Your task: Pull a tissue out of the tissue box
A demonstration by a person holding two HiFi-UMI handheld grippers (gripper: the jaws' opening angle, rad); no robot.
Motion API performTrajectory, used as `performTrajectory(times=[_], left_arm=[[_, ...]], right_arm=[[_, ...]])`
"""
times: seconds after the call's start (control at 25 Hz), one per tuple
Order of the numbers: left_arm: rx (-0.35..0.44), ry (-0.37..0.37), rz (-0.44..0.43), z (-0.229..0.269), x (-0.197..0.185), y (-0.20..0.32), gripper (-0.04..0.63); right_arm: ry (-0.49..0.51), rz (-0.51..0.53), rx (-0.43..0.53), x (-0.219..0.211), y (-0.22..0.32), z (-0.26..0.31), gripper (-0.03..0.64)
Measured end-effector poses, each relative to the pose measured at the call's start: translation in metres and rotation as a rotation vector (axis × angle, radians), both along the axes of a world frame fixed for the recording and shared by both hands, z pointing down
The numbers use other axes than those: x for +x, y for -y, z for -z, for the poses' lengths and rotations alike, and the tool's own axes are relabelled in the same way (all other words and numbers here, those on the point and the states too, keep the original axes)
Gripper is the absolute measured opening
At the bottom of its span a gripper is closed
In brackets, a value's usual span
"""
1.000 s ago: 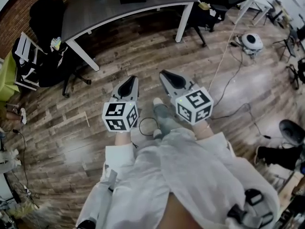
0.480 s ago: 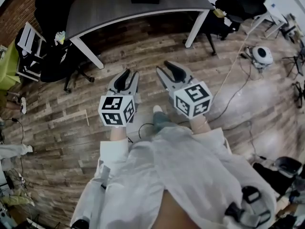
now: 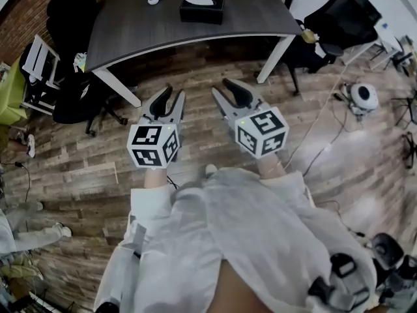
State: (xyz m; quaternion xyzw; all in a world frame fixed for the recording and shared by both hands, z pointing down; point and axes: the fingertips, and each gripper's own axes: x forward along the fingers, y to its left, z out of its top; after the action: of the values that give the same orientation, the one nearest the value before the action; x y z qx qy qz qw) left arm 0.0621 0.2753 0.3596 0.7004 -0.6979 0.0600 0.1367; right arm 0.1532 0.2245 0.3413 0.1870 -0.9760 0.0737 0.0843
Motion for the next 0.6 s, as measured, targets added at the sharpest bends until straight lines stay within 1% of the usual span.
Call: performTrajectory(times=[0.2,0.32,0.44,0.6], left_arm=[[-0.053,0.003,0.005,-0.014,-0.008,0.025,0.104],[-0.079,-0.014,0.015,-0.024,-0.017,0.037,0.104],[-0.092,-0.032,0.007,-0.034,-0.022,0.05,0.104],[-0.094,-0.029,-0.023,-0.04,-0.031,0.073,0.104]], right_arm=[[-0.006,-0.009,-0.05,-0.006,0.036,-0.013,0.11],[-0.026,-0.037,-0.09,-0.005,0.05,-0.029,0.11],[-0.023,-0.084,-0.093,-0.003,0.065,-0.036,0.11],[-0.017,-0.122,-0.092,-0.012,0.087,-0.04,0.11]])
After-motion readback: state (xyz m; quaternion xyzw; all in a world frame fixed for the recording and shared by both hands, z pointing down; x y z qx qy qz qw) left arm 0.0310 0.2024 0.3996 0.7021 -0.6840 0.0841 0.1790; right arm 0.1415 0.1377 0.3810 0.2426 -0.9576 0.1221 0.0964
